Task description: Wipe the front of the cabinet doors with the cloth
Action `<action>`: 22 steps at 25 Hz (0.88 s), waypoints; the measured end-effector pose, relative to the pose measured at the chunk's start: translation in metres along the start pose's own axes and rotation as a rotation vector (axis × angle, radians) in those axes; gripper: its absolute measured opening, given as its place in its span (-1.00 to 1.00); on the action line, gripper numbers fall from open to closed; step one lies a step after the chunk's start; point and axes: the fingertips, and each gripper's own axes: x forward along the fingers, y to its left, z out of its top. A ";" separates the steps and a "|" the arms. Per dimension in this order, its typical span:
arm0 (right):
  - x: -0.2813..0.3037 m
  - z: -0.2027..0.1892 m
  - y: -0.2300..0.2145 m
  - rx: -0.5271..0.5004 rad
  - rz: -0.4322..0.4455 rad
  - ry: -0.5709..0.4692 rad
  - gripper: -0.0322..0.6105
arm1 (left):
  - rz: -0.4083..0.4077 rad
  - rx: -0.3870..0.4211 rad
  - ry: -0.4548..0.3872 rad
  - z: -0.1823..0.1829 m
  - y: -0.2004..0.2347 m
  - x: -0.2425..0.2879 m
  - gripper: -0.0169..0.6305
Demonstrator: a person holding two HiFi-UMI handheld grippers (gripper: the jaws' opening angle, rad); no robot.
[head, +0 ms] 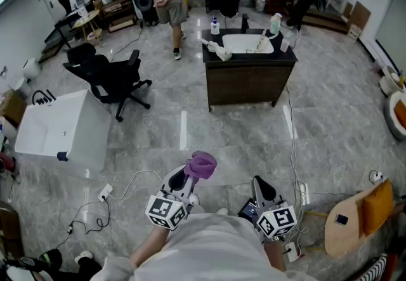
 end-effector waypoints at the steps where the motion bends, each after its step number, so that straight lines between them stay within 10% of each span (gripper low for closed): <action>1: -0.001 0.000 0.001 0.000 0.000 0.000 -0.81 | -0.003 0.001 0.003 -0.001 -0.001 0.000 -0.76; 22: -0.023 -0.005 -0.026 0.042 -0.077 -0.030 -0.81 | -0.014 -0.020 0.017 -0.009 -0.013 0.017 -0.76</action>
